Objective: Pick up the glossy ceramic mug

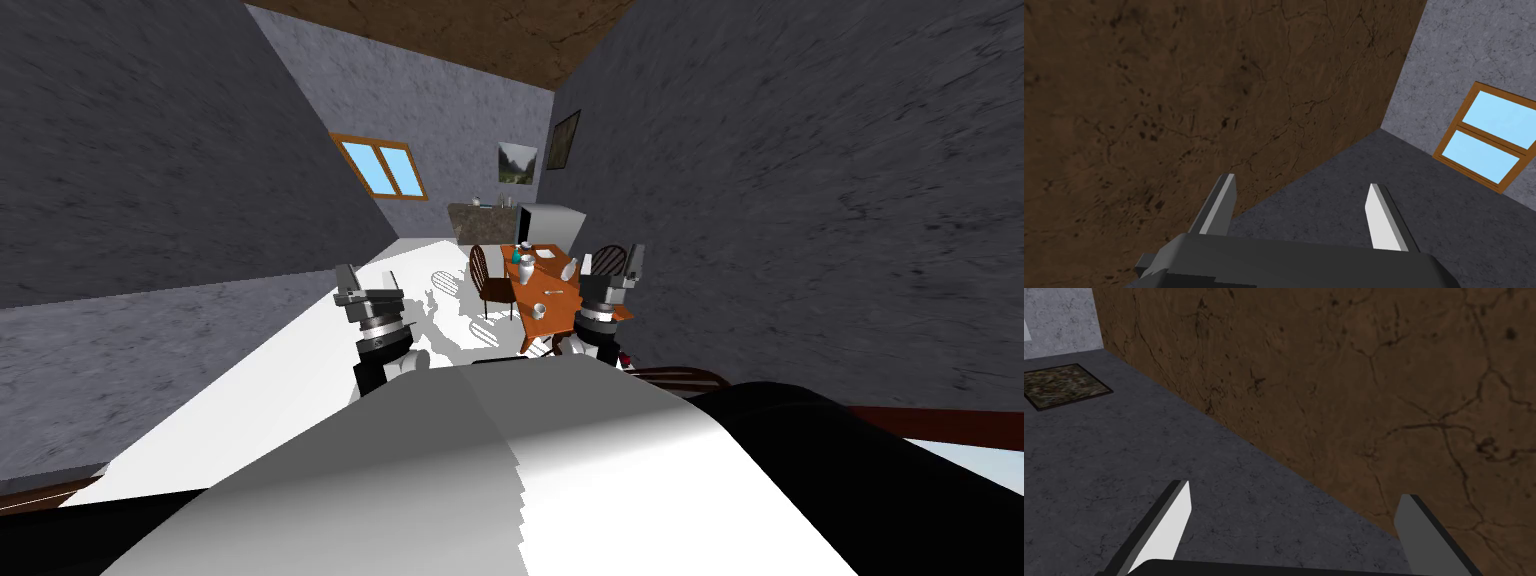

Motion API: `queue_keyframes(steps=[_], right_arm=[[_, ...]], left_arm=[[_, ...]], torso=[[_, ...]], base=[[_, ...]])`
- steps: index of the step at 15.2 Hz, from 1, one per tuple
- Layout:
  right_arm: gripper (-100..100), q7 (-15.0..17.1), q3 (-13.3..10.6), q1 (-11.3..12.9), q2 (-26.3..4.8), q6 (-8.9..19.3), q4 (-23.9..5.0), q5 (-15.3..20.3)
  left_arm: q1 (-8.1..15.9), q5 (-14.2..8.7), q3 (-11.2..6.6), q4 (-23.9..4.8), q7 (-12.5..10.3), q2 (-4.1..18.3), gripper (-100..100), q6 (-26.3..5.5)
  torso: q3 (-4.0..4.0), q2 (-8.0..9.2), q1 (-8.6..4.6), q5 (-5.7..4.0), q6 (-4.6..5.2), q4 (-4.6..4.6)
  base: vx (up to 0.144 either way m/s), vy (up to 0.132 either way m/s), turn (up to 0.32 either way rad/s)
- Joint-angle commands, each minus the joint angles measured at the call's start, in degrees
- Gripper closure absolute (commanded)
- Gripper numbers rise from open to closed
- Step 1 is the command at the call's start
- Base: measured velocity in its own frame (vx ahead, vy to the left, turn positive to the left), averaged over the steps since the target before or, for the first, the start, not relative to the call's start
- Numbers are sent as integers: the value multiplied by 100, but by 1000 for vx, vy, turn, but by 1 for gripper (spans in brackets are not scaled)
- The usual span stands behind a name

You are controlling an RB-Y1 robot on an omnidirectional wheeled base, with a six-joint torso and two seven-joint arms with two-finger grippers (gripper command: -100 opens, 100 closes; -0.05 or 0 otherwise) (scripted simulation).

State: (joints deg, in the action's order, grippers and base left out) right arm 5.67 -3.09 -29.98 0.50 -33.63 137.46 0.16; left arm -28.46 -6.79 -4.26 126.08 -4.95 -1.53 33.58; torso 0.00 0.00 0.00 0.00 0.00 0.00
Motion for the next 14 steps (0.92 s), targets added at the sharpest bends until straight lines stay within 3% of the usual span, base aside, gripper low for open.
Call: queue_keyframes(steps=[1,7,8,9,14], right_arm=[[-100,-3,-43,62,-205,-19,-45,76],[-100,-16,-219,305,-747,-94,-226,379],[-100,-22,-304,421,-956,-129,-314,524],[-100,-22,-304,421,-956,-129,-314,524],[-100,-49,-632,860,-1593,-256,-656,1072]], left_arm=[[0,0,0,0,0,0,0,0],[0,0,0,0,0,0,0,0],[0,0,0,0,0,0,0,0],[0,0,0,0,0,0,0,0],[0,0,1,0,0,-1,0,0]], torso=[[0,0,0,0,0,0],[7,12,15,3,-1,3],[5,9,15,3,0,2],[4,7,16,3,-1,2],[-2,-3,21,5,-1,-1]], base=[[-25,4,-18],[-34,33,-17],[-14,40,-12],[-10,40,-11],[2,50,-12]])
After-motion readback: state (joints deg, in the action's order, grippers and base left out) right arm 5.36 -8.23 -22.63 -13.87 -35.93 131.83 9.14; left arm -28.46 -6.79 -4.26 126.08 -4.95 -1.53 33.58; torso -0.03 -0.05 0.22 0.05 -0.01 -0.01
